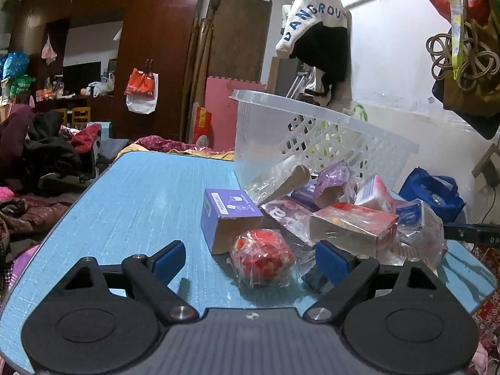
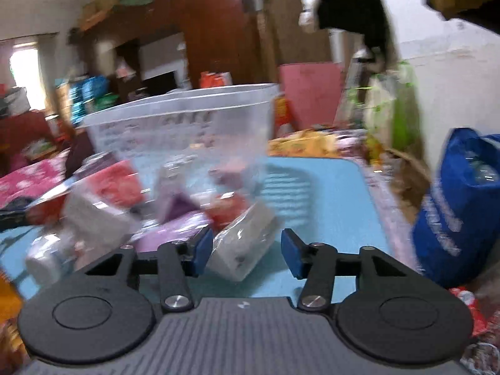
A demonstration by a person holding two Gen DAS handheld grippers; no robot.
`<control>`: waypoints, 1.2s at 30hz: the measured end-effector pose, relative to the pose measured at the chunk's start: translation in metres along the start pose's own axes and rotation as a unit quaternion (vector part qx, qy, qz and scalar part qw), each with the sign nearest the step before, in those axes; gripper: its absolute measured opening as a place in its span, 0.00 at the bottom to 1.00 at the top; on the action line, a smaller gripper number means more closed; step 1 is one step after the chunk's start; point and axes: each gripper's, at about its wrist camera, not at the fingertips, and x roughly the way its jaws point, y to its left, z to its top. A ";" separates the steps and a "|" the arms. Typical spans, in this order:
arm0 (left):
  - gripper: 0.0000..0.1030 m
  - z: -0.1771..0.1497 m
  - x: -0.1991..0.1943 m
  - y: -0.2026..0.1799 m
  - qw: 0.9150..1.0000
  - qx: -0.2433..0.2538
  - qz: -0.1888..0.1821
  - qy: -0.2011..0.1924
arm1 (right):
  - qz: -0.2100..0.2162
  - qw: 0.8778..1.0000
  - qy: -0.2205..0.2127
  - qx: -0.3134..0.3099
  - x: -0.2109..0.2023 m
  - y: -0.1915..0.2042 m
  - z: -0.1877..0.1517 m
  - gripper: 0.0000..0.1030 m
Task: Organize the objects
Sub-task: 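Grasp the red mesh-bagged ball with the left gripper while the right grasps a clear-bagged white item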
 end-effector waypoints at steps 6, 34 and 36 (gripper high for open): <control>0.90 0.001 0.000 0.000 1.000 0.003 -0.001 0.000 | -0.001 1.000 0.021 0.002 0.014 -0.004 -0.001 0.54; 0.49 -0.002 0.014 -0.014 0.998 0.028 0.053 0.004 | 0.016 1.000 0.002 -0.001 -0.002 -0.004 -0.011 0.46; 0.49 -0.005 0.012 -0.018 0.998 0.037 0.050 -0.010 | 0.016 1.000 0.001 -0.004 -0.001 -0.004 -0.011 0.46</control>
